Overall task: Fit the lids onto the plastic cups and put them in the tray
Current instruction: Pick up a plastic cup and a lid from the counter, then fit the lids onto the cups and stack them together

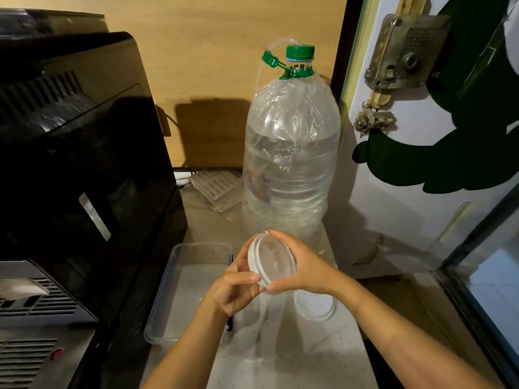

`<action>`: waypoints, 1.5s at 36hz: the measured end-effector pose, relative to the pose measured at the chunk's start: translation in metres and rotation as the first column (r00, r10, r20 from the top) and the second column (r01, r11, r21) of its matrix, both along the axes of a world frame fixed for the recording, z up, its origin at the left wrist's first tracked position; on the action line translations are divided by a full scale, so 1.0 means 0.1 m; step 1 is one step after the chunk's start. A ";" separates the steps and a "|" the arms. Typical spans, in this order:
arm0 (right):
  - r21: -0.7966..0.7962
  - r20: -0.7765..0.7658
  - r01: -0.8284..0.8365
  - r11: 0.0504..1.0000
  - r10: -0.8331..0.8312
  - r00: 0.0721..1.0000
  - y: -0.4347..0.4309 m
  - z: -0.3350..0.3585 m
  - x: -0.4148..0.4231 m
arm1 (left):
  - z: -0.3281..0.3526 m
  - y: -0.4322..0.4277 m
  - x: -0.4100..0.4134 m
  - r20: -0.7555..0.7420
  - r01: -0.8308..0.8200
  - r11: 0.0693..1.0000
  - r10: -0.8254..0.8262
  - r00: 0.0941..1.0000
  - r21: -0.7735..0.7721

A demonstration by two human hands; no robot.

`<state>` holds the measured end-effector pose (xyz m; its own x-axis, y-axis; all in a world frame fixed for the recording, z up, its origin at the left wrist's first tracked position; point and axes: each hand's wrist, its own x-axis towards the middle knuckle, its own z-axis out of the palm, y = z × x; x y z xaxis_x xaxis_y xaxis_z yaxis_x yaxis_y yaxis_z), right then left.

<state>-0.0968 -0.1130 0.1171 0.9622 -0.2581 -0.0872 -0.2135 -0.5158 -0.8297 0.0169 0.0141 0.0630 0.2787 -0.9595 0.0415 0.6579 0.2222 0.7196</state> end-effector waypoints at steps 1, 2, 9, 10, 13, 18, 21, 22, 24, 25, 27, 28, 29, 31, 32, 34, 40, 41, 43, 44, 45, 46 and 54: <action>0.004 -0.002 0.001 1.000 -0.001 1.000 0.00 0.00 0.00 | 0.00 0.00 0.00 -0.003 0.002 1.000 -0.002 1.000 -0.007; 0.007 -0.004 0.001 1.000 0.000 1.000 0.00 -0.01 0.01 | 0.01 0.00 -0.01 -0.007 0.003 1.000 -0.003 1.000 -0.010; 0.058 0.007 -0.004 0.998 0.003 1.000 0.03 -0.06 0.03 | 0.02 -0.01 -0.04 -0.058 0.002 1.000 -0.004 0.998 -0.029; 0.059 0.009 -0.007 0.998 0.006 1.000 0.04 -0.06 0.03 | 0.03 -0.01 -0.04 -0.053 0.003 1.000 -0.004 0.999 -0.027; 0.045 0.013 -0.018 0.999 0.017 1.000 0.03 -0.07 0.03 | 0.02 -0.01 -0.03 -0.033 0.014 1.000 -0.015 0.999 -0.022; 0.018 0.078 -0.050 0.999 0.049 0.996 0.05 -0.05 0.05 | 0.03 -0.03 -0.05 -0.028 0.010 1.000 -0.011 1.000 -0.025; -0.024 0.096 -0.053 0.998 0.056 0.994 0.05 -0.05 0.07 | 0.07 -0.04 -0.06 -0.051 0.012 1.000 -0.013 0.999 -0.022; -0.042 0.091 -0.054 0.998 0.058 0.994 0.05 -0.07 0.07 | 0.07 -0.04 -0.07 -0.059 0.011 1.000 -0.011 0.998 -0.009; -0.095 0.066 -0.062 0.994 0.068 0.996 0.04 -0.11 0.07 | 0.08 -0.04 -0.08 -0.065 0.009 1.000 -0.008 0.998 0.027; -0.126 0.048 -0.071 0.990 0.077 0.996 0.04 -0.13 0.07 | 0.09 -0.04 -0.08 -0.069 0.009 0.999 -0.006 0.998 0.047; -0.168 0.013 -0.097 0.981 0.101 0.995 0.03 -0.16 0.08 | 0.10 -0.04 -0.08 -0.076 0.004 0.996 0.004 0.997 0.094; -0.181 0.001 -0.111 0.977 0.113 0.994 0.03 -0.17 0.09 | 0.09 -0.03 -0.08 -0.078 0.003 0.993 0.007 0.997 0.121; -0.195 -0.011 -0.125 0.973 0.125 0.992 0.04 -0.18 0.09 | 0.08 -0.03 -0.08 -0.082 0.001 0.988 0.012 0.997 0.153; -0.224 -0.041 -0.152 0.963 0.147 0.988 0.05 -0.21 0.11 | 0.05 -0.02 -0.08 -0.092 -0.007 0.976 0.028 0.995 0.218; -0.234 -0.056 -0.165 0.958 0.156 0.986 0.06 -0.22 0.12 | 0.04 0.00 -0.07 -0.084 -0.012 0.971 0.033 0.996 0.241; -0.236 -0.078 -0.186 0.954 0.172 0.982 0.07 -0.25 0.14 | 0.02 0.01 -0.07 -0.053 -0.021 0.962 0.037 0.998 0.273; 0.109 -0.022 -0.022 0.994 0.025 0.999 -0.13 -0.25 0.26 | -0.01 0.11 0.02 -0.093 -0.073 0.953 0.104 0.990 0.295; 0.164 -0.018 0.038 0.986 -0.036 0.999 -0.20 -0.27 0.28 | 0.00 0.14 0.04 -0.082 -0.084 0.949 0.114 0.990 0.303; 0.132 -0.047 0.124 0.983 -0.119 0.992 -0.34 -0.34 0.31 | 0.01 0.19 0.08 -0.062 -0.106 0.938 0.134 0.989 0.331; 0.081 -0.075 0.142 0.987 -0.136 0.988 -0.40 -0.39 0.33 | 0.01 0.21 0.09 -0.068 -0.120 0.933 0.151 0.986 0.339; 0.032 -0.110 0.145 0.989 -0.140 0.984 -0.46 -0.44 0.34 | 0.01 0.23 0.11 -0.082 -0.132 0.930 0.170 0.982 0.342; -0.006 -0.151 0.134 0.991 -0.133 0.980 -0.50 -0.50 0.35 | 0.01 0.25 0.12 -0.099 -0.142 0.930 0.185 0.978 0.339; -0.333 -0.402 -0.105 0.937 -0.040 0.915 -0.48 -0.90 0.54 | 0.07 0.31 0.15 -0.126 -0.193 0.925 0.245 0.961 0.327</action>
